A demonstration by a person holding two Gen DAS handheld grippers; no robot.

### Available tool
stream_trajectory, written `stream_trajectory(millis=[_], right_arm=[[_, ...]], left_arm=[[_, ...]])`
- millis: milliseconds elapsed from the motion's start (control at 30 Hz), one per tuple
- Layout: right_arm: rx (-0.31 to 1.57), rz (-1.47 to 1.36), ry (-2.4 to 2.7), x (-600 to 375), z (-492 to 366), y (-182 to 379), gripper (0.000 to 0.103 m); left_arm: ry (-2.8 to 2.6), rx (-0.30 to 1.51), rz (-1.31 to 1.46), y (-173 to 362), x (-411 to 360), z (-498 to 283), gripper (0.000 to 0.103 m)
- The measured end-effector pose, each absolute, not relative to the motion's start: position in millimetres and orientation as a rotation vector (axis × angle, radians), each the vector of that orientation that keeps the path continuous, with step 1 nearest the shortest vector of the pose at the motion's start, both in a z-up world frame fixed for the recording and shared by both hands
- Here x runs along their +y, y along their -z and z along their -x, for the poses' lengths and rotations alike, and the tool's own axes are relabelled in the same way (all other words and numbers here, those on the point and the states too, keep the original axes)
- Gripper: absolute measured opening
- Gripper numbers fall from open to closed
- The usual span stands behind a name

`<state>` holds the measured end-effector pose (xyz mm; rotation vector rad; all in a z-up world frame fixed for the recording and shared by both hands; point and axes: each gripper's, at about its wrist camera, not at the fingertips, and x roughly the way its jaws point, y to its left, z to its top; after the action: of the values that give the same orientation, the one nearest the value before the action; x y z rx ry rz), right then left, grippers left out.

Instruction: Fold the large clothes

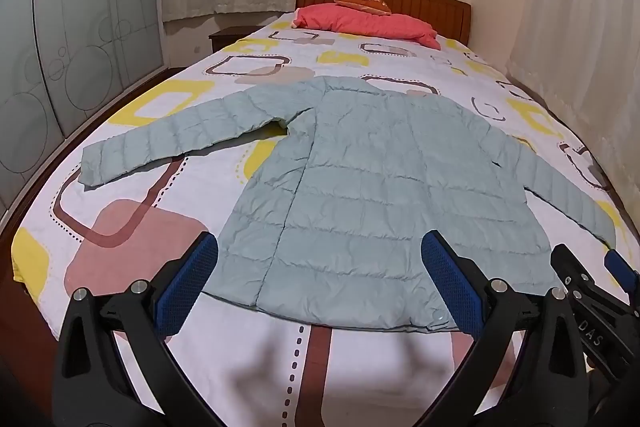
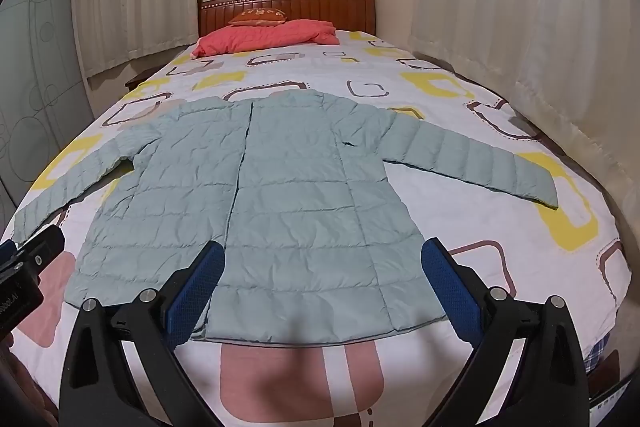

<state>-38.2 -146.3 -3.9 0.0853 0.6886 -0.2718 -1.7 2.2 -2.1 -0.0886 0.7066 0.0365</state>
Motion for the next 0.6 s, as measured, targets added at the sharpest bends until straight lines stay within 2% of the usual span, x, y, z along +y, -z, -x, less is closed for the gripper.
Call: stream_trajectory(millis=[600], right_arm=[[0.69, -0.089, 0.27, -146, 39, 5, 0.098]], left_arm=[[-0.041, 0.708, 0.094, 1, 12, 14, 0.101]])
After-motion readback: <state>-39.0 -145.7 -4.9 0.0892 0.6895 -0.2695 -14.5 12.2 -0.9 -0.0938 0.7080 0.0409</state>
